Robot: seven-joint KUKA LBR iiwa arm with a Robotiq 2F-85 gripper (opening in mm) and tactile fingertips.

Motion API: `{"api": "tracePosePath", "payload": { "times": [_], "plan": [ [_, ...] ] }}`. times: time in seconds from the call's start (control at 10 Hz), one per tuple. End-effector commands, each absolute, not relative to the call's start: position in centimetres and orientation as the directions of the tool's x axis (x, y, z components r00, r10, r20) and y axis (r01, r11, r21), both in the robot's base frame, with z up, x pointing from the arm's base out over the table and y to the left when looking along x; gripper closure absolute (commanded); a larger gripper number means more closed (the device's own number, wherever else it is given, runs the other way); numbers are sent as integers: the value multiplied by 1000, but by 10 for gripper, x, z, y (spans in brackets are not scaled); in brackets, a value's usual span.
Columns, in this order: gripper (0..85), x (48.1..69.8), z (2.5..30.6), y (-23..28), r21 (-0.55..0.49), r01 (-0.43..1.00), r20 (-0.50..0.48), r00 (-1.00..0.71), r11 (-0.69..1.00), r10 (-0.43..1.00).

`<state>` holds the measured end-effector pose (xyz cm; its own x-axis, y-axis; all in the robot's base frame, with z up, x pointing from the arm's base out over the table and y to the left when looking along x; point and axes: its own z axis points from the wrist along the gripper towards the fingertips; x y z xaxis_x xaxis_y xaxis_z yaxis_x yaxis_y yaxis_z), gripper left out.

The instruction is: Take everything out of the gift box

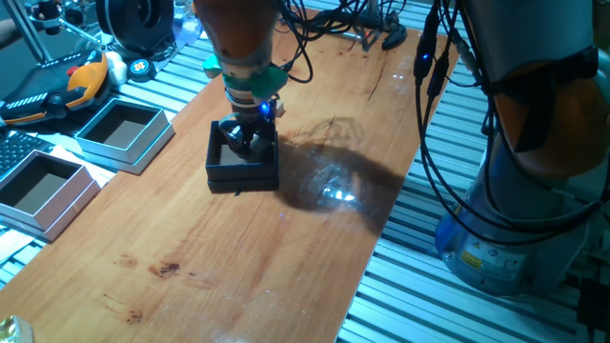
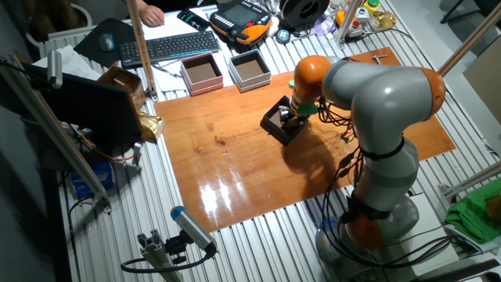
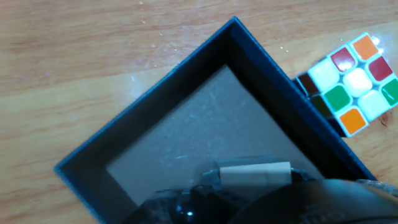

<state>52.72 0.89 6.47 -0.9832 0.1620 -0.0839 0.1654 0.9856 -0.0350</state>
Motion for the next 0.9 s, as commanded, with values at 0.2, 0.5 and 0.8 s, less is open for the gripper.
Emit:
{"api": "tracePosePath", "payload": {
  "times": [0.2, 0.5, 0.8],
  "plan": [
    [843, 527, 95, 24, -69, 186, -46, -982, 980, 183],
    [843, 535, 137, 14, -46, 180, 13, -984, 983, 180],
    [843, 544, 167, -10, -74, 146, 29, -988, 986, 149]
  ]
}}
